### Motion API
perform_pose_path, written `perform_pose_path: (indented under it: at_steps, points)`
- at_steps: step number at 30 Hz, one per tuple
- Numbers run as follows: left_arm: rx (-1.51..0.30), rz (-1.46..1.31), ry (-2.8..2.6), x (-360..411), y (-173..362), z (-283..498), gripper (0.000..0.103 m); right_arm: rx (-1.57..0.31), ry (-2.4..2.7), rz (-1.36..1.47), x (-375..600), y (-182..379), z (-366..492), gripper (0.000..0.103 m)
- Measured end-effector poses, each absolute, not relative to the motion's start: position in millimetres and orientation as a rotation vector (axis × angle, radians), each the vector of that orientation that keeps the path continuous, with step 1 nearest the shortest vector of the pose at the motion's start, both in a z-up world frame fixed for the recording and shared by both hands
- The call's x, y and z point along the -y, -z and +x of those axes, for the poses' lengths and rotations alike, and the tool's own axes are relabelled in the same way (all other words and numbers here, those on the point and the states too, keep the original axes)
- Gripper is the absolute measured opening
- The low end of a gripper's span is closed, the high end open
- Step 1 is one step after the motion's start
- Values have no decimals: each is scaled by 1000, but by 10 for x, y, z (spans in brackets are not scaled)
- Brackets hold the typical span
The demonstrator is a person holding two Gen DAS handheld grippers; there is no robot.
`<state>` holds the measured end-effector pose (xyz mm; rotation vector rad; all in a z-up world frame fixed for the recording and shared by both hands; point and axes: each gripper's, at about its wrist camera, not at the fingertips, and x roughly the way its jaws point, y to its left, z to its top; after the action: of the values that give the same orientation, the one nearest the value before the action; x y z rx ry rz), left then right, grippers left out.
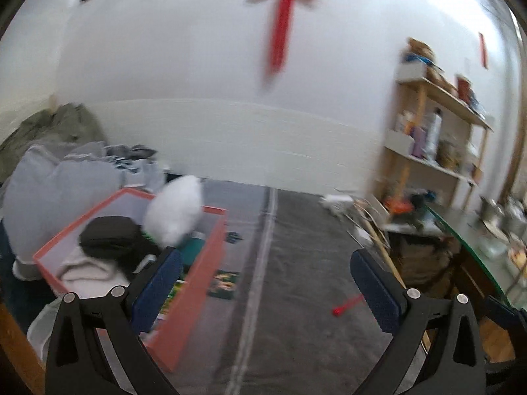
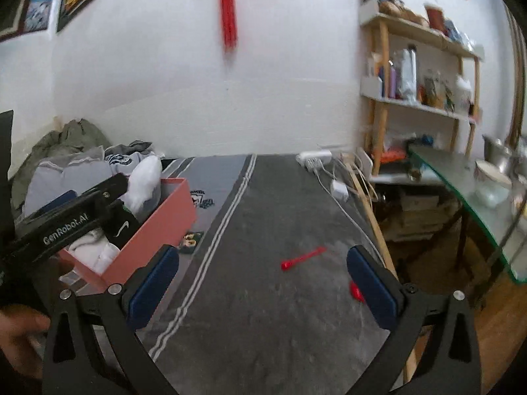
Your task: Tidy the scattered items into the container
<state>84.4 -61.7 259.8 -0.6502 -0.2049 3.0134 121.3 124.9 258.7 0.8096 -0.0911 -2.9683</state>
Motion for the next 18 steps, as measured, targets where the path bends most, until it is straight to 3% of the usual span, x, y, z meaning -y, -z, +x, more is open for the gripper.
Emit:
perform_pose_path:
  at_steps: [4,10,18]
  points:
    - [105,-622,-2971,274,-2557,961,103,110,3033,765,-1371,-2501,1386,103]
    - [80,-634,-3003,74,-2449,1026,103,-153,3071,674,-1243,-2455,1464,102]
    - [40,-633,-3051,63,-2355,928,103,-156,2990,683,-1273,-2300,1305,102]
